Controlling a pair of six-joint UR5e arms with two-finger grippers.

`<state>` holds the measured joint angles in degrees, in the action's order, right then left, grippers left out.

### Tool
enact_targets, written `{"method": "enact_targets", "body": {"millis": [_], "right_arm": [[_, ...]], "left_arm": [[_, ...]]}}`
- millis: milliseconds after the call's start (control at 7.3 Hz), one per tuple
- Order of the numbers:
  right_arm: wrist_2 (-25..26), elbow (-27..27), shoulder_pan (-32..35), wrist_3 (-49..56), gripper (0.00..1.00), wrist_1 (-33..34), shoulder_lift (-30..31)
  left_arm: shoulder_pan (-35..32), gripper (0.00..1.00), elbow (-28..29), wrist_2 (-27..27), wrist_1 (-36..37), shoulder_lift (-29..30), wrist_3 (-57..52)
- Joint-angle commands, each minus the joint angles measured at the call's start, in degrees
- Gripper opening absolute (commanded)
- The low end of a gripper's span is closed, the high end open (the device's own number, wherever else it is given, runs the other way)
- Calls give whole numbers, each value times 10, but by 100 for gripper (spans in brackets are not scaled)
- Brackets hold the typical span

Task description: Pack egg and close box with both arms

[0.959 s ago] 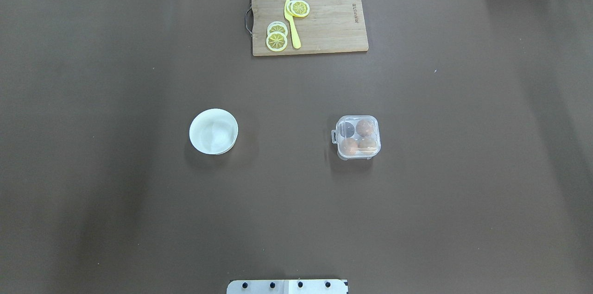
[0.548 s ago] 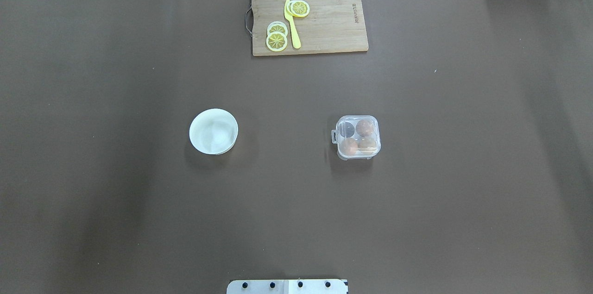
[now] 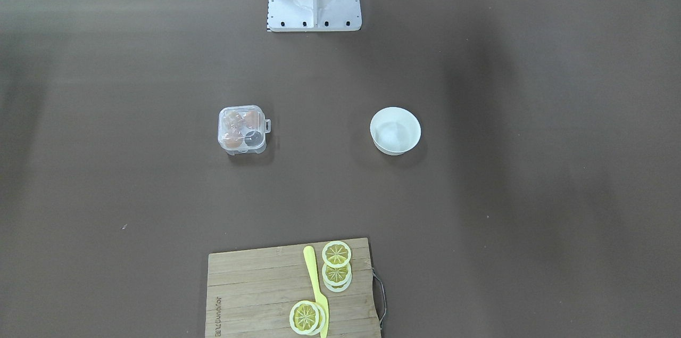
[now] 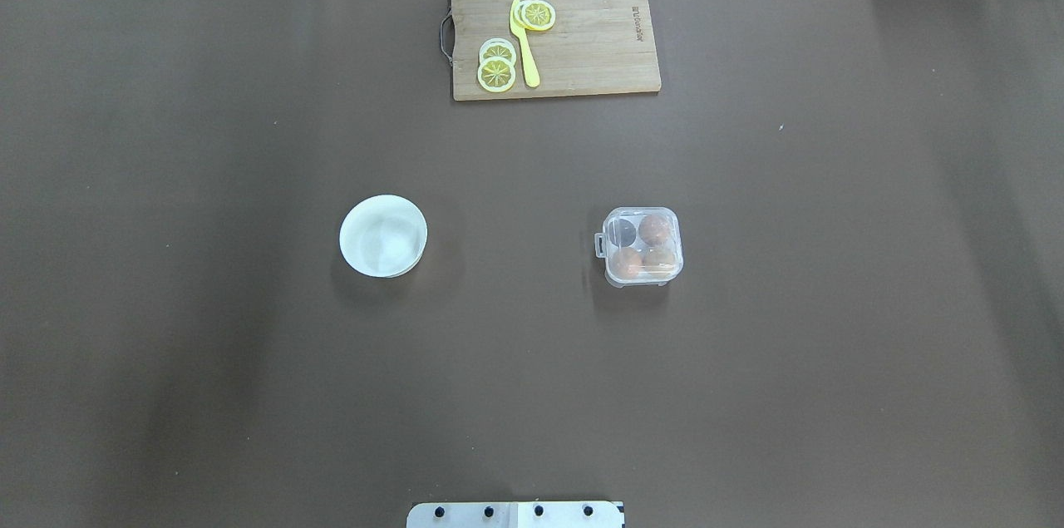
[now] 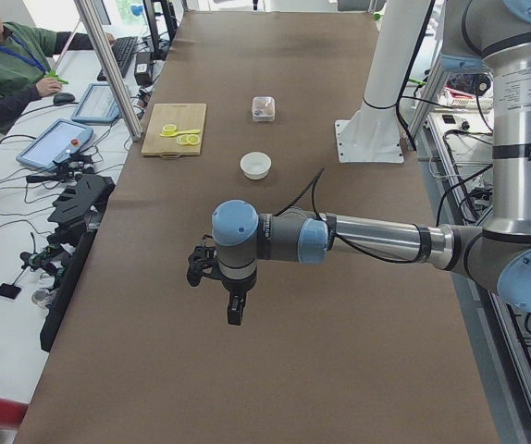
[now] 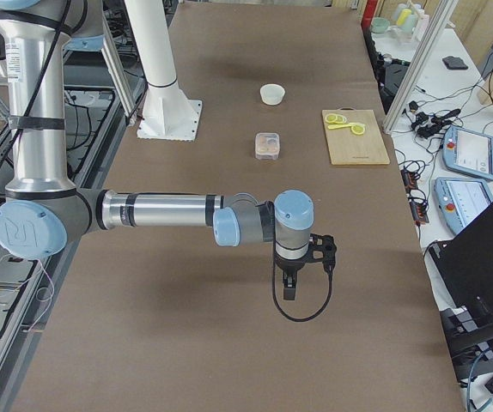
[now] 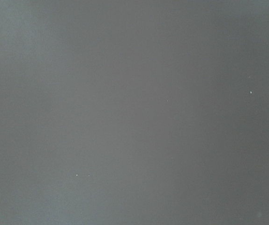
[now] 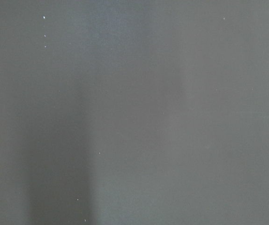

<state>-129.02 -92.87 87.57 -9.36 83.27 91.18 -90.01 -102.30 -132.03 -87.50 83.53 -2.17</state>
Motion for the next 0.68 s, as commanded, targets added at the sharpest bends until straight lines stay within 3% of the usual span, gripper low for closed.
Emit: {"method": "enact_targets", "body": {"millis": [0, 548], "right_arm": [[0, -1, -1, 0, 100, 1, 0], [-2, 0, -2, 0, 100, -12, -1]], "left_arm": [[0, 98, 0, -2, 0, -1, 2], [1, 98, 1, -2, 0, -3, 2]]}}
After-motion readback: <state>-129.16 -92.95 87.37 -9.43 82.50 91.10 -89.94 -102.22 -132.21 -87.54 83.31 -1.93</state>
